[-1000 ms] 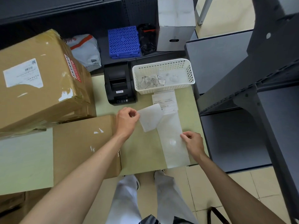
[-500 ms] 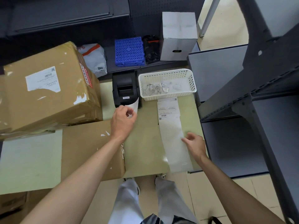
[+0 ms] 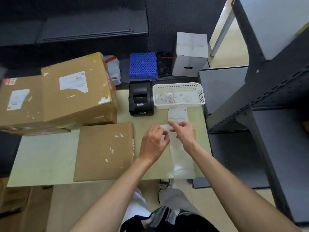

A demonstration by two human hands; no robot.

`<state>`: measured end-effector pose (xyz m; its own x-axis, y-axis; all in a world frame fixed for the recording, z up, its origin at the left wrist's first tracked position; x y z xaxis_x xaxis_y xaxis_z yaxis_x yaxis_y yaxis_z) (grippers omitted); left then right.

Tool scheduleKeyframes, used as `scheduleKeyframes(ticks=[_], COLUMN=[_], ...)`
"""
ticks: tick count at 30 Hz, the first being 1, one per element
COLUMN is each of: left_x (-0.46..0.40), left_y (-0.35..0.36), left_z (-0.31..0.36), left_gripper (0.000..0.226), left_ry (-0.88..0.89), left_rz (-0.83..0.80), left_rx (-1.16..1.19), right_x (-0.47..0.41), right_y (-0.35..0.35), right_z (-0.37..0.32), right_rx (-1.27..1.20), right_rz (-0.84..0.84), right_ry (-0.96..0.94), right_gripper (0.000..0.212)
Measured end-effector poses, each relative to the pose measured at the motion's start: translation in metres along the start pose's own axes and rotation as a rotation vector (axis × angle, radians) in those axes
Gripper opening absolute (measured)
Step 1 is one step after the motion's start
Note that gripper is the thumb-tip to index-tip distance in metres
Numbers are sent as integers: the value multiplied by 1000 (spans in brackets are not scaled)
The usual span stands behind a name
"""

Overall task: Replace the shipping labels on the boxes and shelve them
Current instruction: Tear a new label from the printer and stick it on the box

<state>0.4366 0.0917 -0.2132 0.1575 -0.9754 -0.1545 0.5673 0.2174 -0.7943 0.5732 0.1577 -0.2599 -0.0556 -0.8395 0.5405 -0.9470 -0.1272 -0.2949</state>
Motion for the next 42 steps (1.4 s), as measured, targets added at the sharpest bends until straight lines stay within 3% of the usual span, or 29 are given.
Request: scheduleKeyframes(ticks=[3, 6, 10, 15, 23, 27, 31, 42], left_x=[4, 9, 12, 27, 64, 80, 91, 97], left_y=[-9, -21, -45, -69, -97, -111, -128, -150], left_z=[0, -11, -48, -100, -148, -179, -211, -283], left_gripper=[8, 10, 14, 34, 11, 2, 9, 14], left_ry=[-8, -67, -322, -656, -889, -947, -952, -906], left_rz=[9, 7, 28, 17, 47, 77, 70, -44], left_rx=[7, 71, 159, 263, 614, 670, 671, 465], right_x=[5, 12, 20, 40, 62, 75, 87, 103], right_y=[4, 9, 22, 47, 99, 131, 165, 238], right_z=[-5, -12, -21, -38, -36, -30, -23, 8], right_rx=[63, 83, 59, -10, -46, -9, 73, 217], right_rz=[-8, -13, -70, -188, -287, -288, -270, -144], right_ry=[-6, -30, -54, -101, -65, -74, -108, -178], right_gripper=[13, 10, 10, 10, 10, 13, 14, 19])
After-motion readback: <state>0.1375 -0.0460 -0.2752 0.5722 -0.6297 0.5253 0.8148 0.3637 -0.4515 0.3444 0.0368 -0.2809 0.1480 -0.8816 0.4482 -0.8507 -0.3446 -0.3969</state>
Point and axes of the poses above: each hand's wrist, its own x-axis away from the middle knuckle, its own y-axis out of the palm, z = x × y, the point moved 7 cm from there along -x, towards the middle knuckle, and after that the axes turned 2 degrees about -y, right-handed, at the moved point
